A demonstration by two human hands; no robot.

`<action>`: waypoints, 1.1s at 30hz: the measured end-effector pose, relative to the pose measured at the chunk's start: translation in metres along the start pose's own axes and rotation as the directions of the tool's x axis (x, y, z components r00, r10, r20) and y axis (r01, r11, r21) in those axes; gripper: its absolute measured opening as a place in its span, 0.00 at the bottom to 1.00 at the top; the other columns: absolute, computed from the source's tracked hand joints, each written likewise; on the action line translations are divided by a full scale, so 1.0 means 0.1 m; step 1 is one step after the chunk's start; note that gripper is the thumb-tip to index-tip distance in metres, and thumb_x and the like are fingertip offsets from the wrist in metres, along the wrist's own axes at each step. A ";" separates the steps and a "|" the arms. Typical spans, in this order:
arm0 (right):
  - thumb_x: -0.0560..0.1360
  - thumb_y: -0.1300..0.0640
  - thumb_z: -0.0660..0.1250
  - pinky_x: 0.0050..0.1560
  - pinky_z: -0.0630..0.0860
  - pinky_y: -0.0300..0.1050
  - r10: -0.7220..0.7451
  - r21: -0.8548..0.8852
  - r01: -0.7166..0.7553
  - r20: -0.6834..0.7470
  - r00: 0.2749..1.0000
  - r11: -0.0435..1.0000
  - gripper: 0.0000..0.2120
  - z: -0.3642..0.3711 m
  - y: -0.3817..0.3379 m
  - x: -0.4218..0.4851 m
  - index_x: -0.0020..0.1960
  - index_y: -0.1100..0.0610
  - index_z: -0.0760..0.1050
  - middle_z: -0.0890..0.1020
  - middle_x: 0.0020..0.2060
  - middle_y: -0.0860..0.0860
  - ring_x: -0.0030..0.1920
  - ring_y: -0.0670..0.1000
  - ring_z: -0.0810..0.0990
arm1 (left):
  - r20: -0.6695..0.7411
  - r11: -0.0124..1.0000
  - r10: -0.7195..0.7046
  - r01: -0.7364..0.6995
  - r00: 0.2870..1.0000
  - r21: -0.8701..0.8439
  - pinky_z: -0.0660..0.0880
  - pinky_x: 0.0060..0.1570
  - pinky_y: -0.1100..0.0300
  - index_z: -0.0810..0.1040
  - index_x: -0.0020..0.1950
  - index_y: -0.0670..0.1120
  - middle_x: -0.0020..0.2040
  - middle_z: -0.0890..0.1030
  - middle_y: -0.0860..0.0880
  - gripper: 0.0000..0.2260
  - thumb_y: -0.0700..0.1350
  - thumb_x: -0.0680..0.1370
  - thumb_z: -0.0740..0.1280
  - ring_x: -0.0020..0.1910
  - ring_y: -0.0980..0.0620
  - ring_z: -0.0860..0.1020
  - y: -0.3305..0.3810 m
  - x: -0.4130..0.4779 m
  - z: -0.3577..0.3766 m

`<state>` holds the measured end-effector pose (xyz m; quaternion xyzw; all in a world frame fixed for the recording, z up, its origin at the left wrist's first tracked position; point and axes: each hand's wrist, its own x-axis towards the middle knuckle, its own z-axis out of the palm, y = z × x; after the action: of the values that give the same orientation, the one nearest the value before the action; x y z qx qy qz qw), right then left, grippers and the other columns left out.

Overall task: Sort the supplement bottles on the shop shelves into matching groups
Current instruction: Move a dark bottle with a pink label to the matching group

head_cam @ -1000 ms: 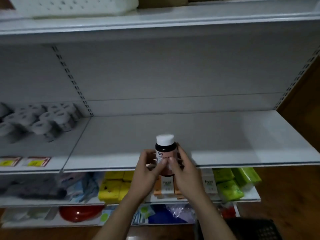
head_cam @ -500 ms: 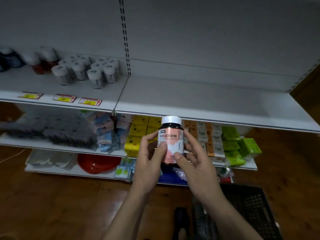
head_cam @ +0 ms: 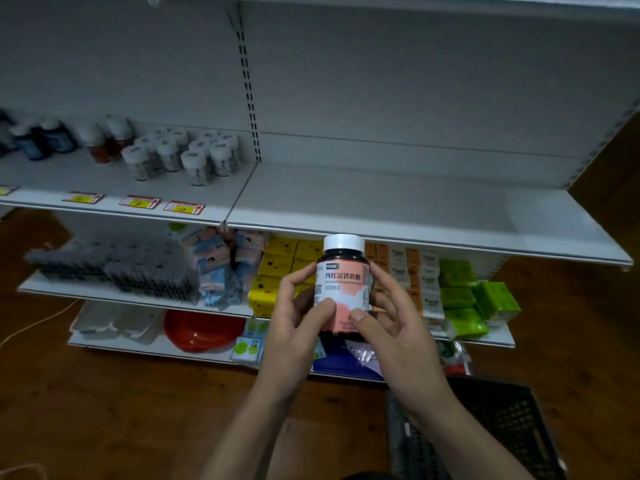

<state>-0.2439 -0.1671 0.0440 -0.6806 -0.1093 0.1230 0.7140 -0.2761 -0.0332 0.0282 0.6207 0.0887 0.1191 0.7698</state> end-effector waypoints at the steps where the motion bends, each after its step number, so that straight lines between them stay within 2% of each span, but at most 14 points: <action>1: 0.76 0.65 0.66 0.52 0.81 0.42 -0.007 -0.002 0.007 -0.008 1.000 1.000 0.26 -0.09 0.00 -0.01 0.63 0.37 0.67 0.80 0.56 0.44 0.55 0.42 0.82 | 0.005 1.000 -0.002 0.002 1.000 -0.002 0.79 0.43 0.60 0.70 0.67 0.51 0.51 0.84 0.50 0.20 0.42 0.76 0.67 0.49 0.50 0.83 -0.02 0.00 0.10; 5: 0.75 0.63 0.69 0.53 0.81 0.44 -0.050 -0.044 0.049 -0.030 0.998 0.998 0.29 -0.46 -0.03 -0.04 0.63 0.33 0.67 0.79 0.59 0.44 0.57 0.42 0.81 | 0.019 1.000 -0.021 0.021 1.000 -0.016 0.80 0.42 0.61 0.71 0.65 0.51 0.49 0.85 0.51 0.18 0.35 0.78 0.62 0.47 0.51 0.83 -0.05 -0.01 0.47; 9: 0.73 0.63 0.71 0.50 0.81 0.40 -0.112 -0.061 0.110 -0.021 0.993 0.992 0.30 -0.74 -0.04 0.00 0.64 0.34 0.68 0.79 0.59 0.44 0.57 0.42 0.81 | -0.008 0.999 -0.029 0.029 1.000 -0.021 0.81 0.47 0.52 0.72 0.65 0.55 0.53 0.84 0.48 0.20 0.43 0.74 0.64 0.50 0.47 0.83 -0.09 0.00 0.77; 14: 0.72 0.63 0.72 0.47 0.79 0.36 -0.124 -0.054 0.127 0.047 0.991 0.990 0.30 -0.88 0.00 0.07 0.67 0.39 0.69 0.80 0.58 0.43 0.56 0.41 0.80 | -0.085 0.999 -0.037 0.034 0.996 -0.032 0.79 0.43 0.61 0.70 0.68 0.53 0.53 0.83 0.46 0.20 0.38 0.78 0.64 0.48 0.52 0.83 -0.13 -0.05 0.94; 17: 0.73 0.65 0.71 0.46 0.79 0.36 -0.109 -0.028 0.112 0.107 0.988 0.993 0.30 -0.85 0.04 0.14 0.66 0.39 0.69 0.81 0.56 0.43 0.55 0.43 0.81 | -0.158 0.999 -0.029 0.025 0.987 -0.026 0.78 0.42 0.63 0.70 0.68 0.51 0.53 0.83 0.44 0.22 0.41 0.74 0.65 0.46 0.53 0.82 -0.14 -0.06 0.91; 23: 0.73 0.66 0.69 0.51 0.81 0.41 -0.074 -0.008 0.078 0.194 0.978 0.997 0.31 -0.61 0.07 0.37 0.66 0.36 0.69 0.80 0.55 0.38 0.56 0.40 0.80 | -0.262 1.000 -0.024 0.021 0.965 -0.017 0.78 0.43 0.62 0.70 0.67 0.52 0.54 0.83 0.44 0.20 0.35 0.78 0.63 0.48 0.51 0.83 -0.09 0.01 0.71; 26: 0.73 0.66 0.69 0.51 0.81 0.42 -0.070 -0.010 0.075 0.245 0.967 0.997 0.31 -0.36 0.08 0.51 0.68 0.39 0.69 0.80 0.58 0.42 0.56 0.41 0.81 | -0.320 0.999 -0.032 0.029 0.947 -0.015 0.78 0.42 0.65 0.70 0.67 0.53 0.53 0.83 0.44 0.20 0.35 0.79 0.62 0.47 0.53 0.83 -0.04 0.08 0.47; 29: 0.73 0.66 0.70 0.51 0.81 0.42 -0.064 -0.006 0.069 0.293 0.954 0.998 0.31 0.01 0.14 0.65 0.67 0.39 0.69 0.80 0.59 0.45 0.56 0.44 0.81 | -0.396 0.999 -0.032 0.025 0.918 -0.023 0.78 0.42 0.64 0.72 0.65 0.54 0.51 0.84 0.46 0.19 0.35 0.79 0.62 0.47 0.54 0.83 0.01 0.14 0.13; 31: 0.72 0.66 0.71 0.50 0.82 0.45 -0.069 -0.014 0.077 0.322 0.944 0.997 0.32 0.34 0.17 0.74 0.65 0.35 0.70 0.81 0.58 0.44 0.56 0.45 0.81 | -0.430 0.999 -0.040 0.026 0.902 -0.038 0.77 0.41 0.63 0.72 0.65 0.56 0.50 0.84 0.47 0.19 0.36 0.79 0.62 0.46 0.53 0.83 0.06 0.18 -0.17; 33: 0.72 0.66 0.71 0.47 0.81 0.42 -0.069 -0.014 0.079 0.350 0.934 0.997 0.32 0.70 0.17 0.83 0.62 0.33 0.70 0.81 0.57 0.41 0.54 0.43 0.81 | -0.467 0.999 -0.032 0.009 0.883 -0.052 0.77 0.40 0.63 0.73 0.64 0.55 0.47 0.84 0.50 0.19 0.35 0.78 0.61 0.44 0.54 0.82 0.14 0.24 -0.49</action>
<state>-0.1887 -0.0730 0.0298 -0.6534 -0.2614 0.2132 0.6777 -0.2681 0.0229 0.0314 0.5540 0.2756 0.2591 0.7416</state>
